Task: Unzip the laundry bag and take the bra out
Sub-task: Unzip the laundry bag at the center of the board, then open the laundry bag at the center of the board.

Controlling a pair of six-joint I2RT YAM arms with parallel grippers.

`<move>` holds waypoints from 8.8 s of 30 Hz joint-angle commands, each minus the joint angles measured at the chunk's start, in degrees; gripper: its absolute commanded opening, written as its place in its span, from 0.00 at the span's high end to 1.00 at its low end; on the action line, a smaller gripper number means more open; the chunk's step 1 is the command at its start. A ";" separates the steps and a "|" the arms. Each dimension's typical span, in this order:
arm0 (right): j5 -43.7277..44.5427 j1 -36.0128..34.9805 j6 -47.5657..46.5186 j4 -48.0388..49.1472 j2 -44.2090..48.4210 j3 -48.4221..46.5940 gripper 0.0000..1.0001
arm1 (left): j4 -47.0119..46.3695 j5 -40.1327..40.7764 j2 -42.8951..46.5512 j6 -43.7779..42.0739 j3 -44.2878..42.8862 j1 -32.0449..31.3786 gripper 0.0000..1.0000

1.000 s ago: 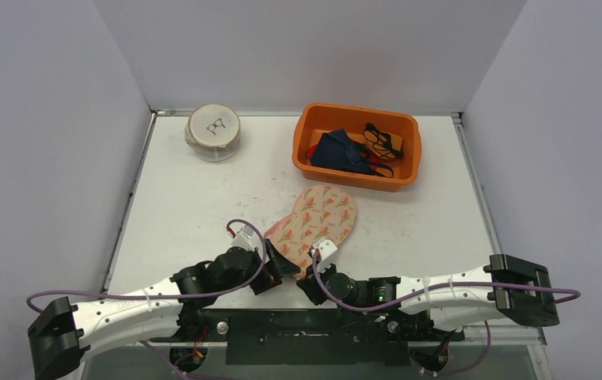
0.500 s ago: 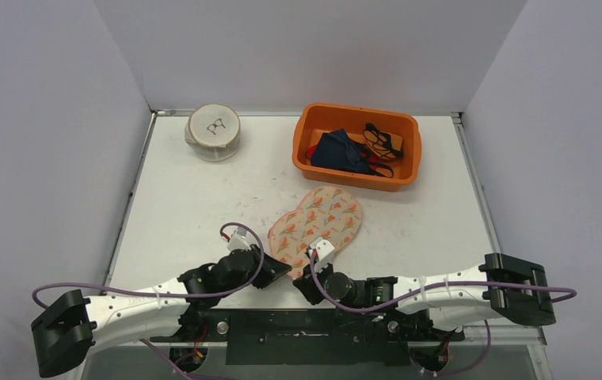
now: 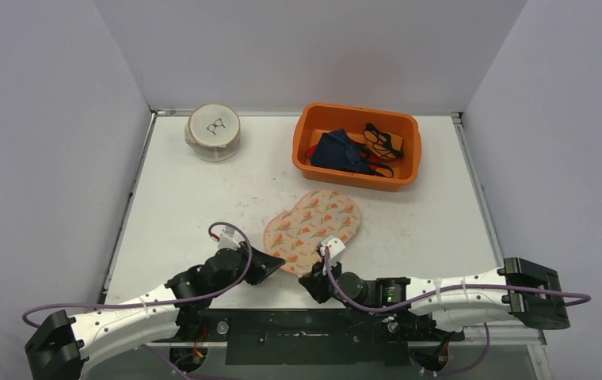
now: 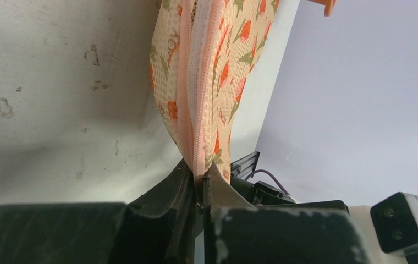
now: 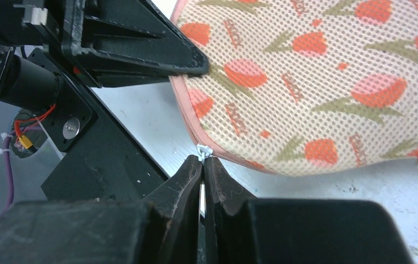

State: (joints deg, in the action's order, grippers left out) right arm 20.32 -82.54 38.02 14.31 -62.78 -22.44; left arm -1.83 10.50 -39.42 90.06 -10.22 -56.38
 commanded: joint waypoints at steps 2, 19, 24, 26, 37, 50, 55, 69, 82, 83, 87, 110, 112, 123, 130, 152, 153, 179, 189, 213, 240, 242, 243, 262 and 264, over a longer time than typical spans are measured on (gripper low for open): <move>1.40 -0.51 2.04 -2.05 3.61 1.68 0.95 | 4.99 6.02 2.45 0.04 0.62 1.96 1.00; 6.31 -0.51 5.85 -5.12 4.50 3.27 0.95 | 4.13 4.79 2.75 0.19 1.69 2.12 1.00; 8.29 -0.44 7.32 -6.55 4.74 4.07 0.95 | 4.21 4.57 3.15 0.33 2.15 2.11 1.00; 8.63 -0.43 7.75 -6.66 4.94 4.52 0.95 | 4.16 4.53 3.37 0.31 2.28 2.14 1.00; 8.85 -0.45 8.32 -6.74 4.73 5.12 0.95 | 3.89 4.44 3.54 0.69 2.81 2.12 1.00; 8.69 -0.34 8.87 -6.57 4.54 5.15 0.95 | 2.62 4.05 2.65 0.81 3.26 2.09 1.00; 5.76 -0.49 7.83 -5.65 5.70 4.67 0.58 | -0.74 3.91 1.26 1.06 3.80 2.00 1.00; 0.97 7.85 22.39 -3.59 9.72 8.51 0.13 | -4.86 8.08 1.16 3.40 5.84 -0.44 1.00; 4.93 16.22 17.24 -13.71 20.42 6.71 0.12 | -2.36 4.89 -23.67 -10.17 -12.58 -7.93 0.23; 5.44 16.34 16.75 -14.96 21.32 6.56 0.12 | 0.26 5.17 -22.96 -11.92 -13.87 -8.47 0.22; 6.71 16.83 14.92 -18.34 24.25 6.60 0.12 | 14.72 11.68 -14.90 -18.96 -17.62 -9.58 0.18; -2.92 16.45 10.81 -6.41 21.15 10.60 0.19 | -7.79 -11.56 -25.13 -43.99 -15.74 20.19 0.27; -2.41 16.30 10.73 -7.73 22.79 10.44 0.19 | -12.02 -11.57 -25.35 -43.11 -13.97 17.26 0.34; 4.19 16.26 8.82 -20.69 32.04 6.30 0.16 | -20.81 1.17 -26.86 -38.82 -13.15 -5.99 0.57; 9.29 16.28 7.98 -27.54 33.69 1.47 0.13 | -23.71 3.12 -33.72 -41.98 -18.07 -14.52 0.34; 6.30 7.74 -12.76 -25.25 -9.79 -24.60 0.22 | 29.85 34.39 29.05 -19.35 -4.06 -16.48 0.15; 7.28 7.31 -13.06 -25.57 -11.87 -25.73 0.22 | 30.46 34.68 29.84 -18.68 -3.70 -16.48 0.16; 13.93 6.77 -10.57 -31.32 -18.19 -29.74 0.95 | 29.39 34.66 24.14 -15.88 -3.20 -16.42 0.17; 12.69 6.66 -5.64 -34.37 -1.95 -22.34 0.95 | 19.48 33.68 12.54 -21.17 -5.65 -15.90 0.17; 21.00 6.52 13.31 -49.71 33.70 -7.77 0.95 | -10.67 1.42 -37.58 -40.82 -23.63 11.26 0.19; 22.84 6.42 17.71 -48.22 35.02 -6.27 0.95 | -11.63 2.83 -52.69 -42.46 -26.99 13.16 1.00; 22.84 6.43 17.26 -47.36 34.13 -6.43 0.95 | -11.36 3.86 -49.55 -41.68 -24.55 13.30 1.00; 22.90 6.43 17.05 -46.89 33.67 -6.55 0.95 | -10.78 4.52 -47.75 -41.38 -23.41 13.31 1.00; 33.37 6.69 30.02 -52.03 28.42 -7.54 0.86 | 8.36 8.75 -13.55 -37.18 -6.38 13.58 1.00; 33.68 6.68 32.18 -55.07 29.40 -7.55 0.66 | 9.07 8.29 -12.82 -37.15 -6.06 13.58 1.00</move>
State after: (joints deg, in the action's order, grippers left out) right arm 49.15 -75.81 63.44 -33.85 -35.09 -27.66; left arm 4.10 19.22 -54.48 52.40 -16.73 -43.07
